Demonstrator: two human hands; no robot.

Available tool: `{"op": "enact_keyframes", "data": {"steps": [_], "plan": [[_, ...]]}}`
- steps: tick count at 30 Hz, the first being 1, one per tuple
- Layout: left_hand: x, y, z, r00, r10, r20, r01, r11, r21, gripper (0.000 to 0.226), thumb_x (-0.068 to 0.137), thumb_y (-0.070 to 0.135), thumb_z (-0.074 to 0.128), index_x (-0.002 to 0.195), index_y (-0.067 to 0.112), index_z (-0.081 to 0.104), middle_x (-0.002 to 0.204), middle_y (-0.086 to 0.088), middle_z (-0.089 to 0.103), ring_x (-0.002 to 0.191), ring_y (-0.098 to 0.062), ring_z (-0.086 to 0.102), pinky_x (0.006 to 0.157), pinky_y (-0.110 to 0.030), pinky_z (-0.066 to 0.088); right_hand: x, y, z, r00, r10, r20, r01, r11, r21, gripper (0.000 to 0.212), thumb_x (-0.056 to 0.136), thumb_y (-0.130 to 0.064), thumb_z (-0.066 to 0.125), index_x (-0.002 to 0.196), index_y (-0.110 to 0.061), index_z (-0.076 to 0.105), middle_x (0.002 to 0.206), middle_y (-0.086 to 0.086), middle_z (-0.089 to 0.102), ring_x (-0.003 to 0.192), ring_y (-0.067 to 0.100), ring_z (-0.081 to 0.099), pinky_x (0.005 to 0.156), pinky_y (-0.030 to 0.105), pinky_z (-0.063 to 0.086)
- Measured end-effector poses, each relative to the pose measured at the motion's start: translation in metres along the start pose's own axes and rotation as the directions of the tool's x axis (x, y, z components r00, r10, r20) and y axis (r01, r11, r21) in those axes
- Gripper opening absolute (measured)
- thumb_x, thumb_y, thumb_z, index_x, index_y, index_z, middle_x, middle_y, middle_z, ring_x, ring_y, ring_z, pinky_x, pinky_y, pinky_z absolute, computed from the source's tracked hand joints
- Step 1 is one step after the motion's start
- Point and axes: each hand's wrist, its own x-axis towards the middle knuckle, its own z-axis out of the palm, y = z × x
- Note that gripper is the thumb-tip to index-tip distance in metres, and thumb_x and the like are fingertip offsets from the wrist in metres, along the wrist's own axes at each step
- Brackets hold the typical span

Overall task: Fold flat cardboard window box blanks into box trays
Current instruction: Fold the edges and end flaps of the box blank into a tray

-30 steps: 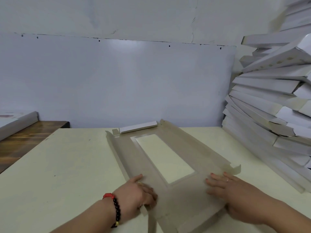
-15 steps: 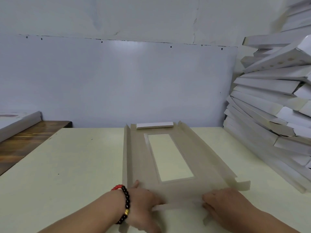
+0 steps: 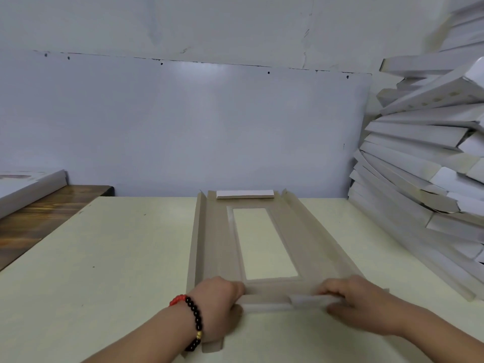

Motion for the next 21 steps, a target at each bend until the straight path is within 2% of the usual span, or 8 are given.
{"op": "enact_keyframes", "data": {"steps": [5, 7, 10, 12, 14, 17, 19, 21], "plan": [[0.014, -0.007, 0.000, 0.990, -0.139, -0.022, 0.133, 0.976, -0.174, 0.004, 0.089, 0.029, 0.052, 0.087, 0.026, 0.051, 0.095, 0.000, 0.063, 0.087, -0.018, 0.057, 0.067, -0.025, 0.041, 0.026, 0.010, 0.001, 0.985, 0.163, -0.049, -0.140, 0.940, 0.311, 0.012, 0.077, -0.031, 0.074, 0.085, -0.034, 0.065, 0.077, -0.009, 0.062, 0.060, -0.001, 0.056, 0.053, 0.018, 0.045], [0.021, -0.011, 0.002, 0.975, -0.222, -0.012, 0.212, 0.946, -0.247, 0.004, 0.085, 0.029, 0.055, 0.086, 0.027, 0.052, 0.089, 0.006, 0.060, 0.086, -0.015, 0.058, 0.064, -0.023, 0.042, 0.035, 0.010, 0.001, 0.971, 0.221, -0.087, -0.177, 0.917, 0.357, 0.015, 0.075, -0.035, 0.077, 0.084, -0.031, 0.065, 0.078, -0.009, 0.062, 0.065, 0.006, 0.059, 0.052, 0.022, 0.046], [0.029, -0.014, 0.006, 0.945, -0.326, -0.006, 0.310, 0.904, -0.293, 0.012, 0.080, 0.031, 0.054, 0.091, 0.028, 0.051, 0.087, 0.010, 0.056, 0.084, -0.013, 0.057, 0.063, -0.022, 0.042, 0.049, 0.006, 0.009, 0.941, 0.293, -0.172, -0.252, 0.941, 0.225, 0.027, 0.076, -0.052, 0.071, 0.085, -0.029, 0.059, 0.087, -0.009, 0.062, 0.080, 0.010, 0.059, 0.065, 0.025, 0.044], [0.034, -0.013, 0.011, 0.934, -0.358, -0.014, 0.339, 0.896, -0.287, 0.024, 0.080, 0.032, 0.049, 0.104, 0.028, 0.049, 0.099, 0.007, 0.056, 0.092, -0.015, 0.056, 0.073, -0.025, 0.046, 0.058, -0.001, 0.019, 0.916, 0.323, -0.238, -0.351, 0.932, -0.087, 0.041, 0.079, -0.069, 0.055, 0.099, -0.033, 0.054, 0.103, -0.011, 0.059, 0.096, 0.011, 0.057, 0.081, 0.028, 0.043], [0.038, -0.008, 0.023, 0.932, -0.362, -0.035, 0.349, 0.918, -0.190, 0.037, 0.086, 0.035, 0.042, 0.122, 0.026, 0.044, 0.122, 0.001, 0.051, 0.112, -0.020, 0.048, 0.091, -0.031, 0.043, 0.066, -0.008, 0.033, 0.905, 0.313, -0.288, -0.408, 0.830, -0.381, 0.063, 0.085, -0.073, 0.037, 0.129, -0.030, 0.045, 0.134, -0.003, 0.048, 0.128, 0.020, 0.042, 0.108, 0.038, 0.027], [0.044, 0.003, 0.041, 0.953, -0.300, -0.051, 0.301, 0.954, 0.013, 0.053, 0.096, 0.042, 0.028, 0.145, 0.024, 0.024, 0.156, -0.005, 0.019, 0.142, -0.030, 0.018, 0.115, -0.044, 0.021, 0.078, -0.028, 0.056, 0.938, 0.250, -0.241, -0.329, 0.861, -0.387, 0.067, 0.098, -0.055, 0.023, 0.153, -0.020, 0.013, 0.162, 0.001, 0.008, 0.149, 0.023, 0.001, 0.117, 0.049, -0.003], [0.048, 0.012, 0.049, 0.974, -0.227, 0.001, 0.226, 0.972, 0.067, 0.063, 0.098, 0.044, 0.020, 0.153, 0.022, 0.000, 0.162, -0.002, -0.011, 0.147, -0.029, -0.013, 0.118, -0.050, -0.005, 0.087, -0.045, 0.072, 0.964, 0.194, -0.184, -0.245, 0.917, -0.316, 0.061, 0.102, -0.042, 0.019, 0.155, -0.018, 0.000, 0.162, 0.001, -0.011, 0.148, 0.023, -0.013, 0.117, 0.047, -0.008], [0.051, 0.014, 0.054, 0.983, -0.180, 0.021, 0.176, 0.977, 0.123, 0.066, 0.098, 0.043, 0.016, 0.152, 0.020, -0.015, 0.159, 0.000, -0.022, 0.143, -0.027, -0.027, 0.113, -0.050, -0.019, 0.094, -0.059, 0.084, 0.977, 0.138, -0.160, -0.176, 0.950, -0.256, 0.059, 0.104, -0.035, 0.016, 0.155, -0.017, -0.007, 0.159, 0.001, -0.021, 0.148, 0.020, -0.017, 0.118, 0.043, -0.008]]}}
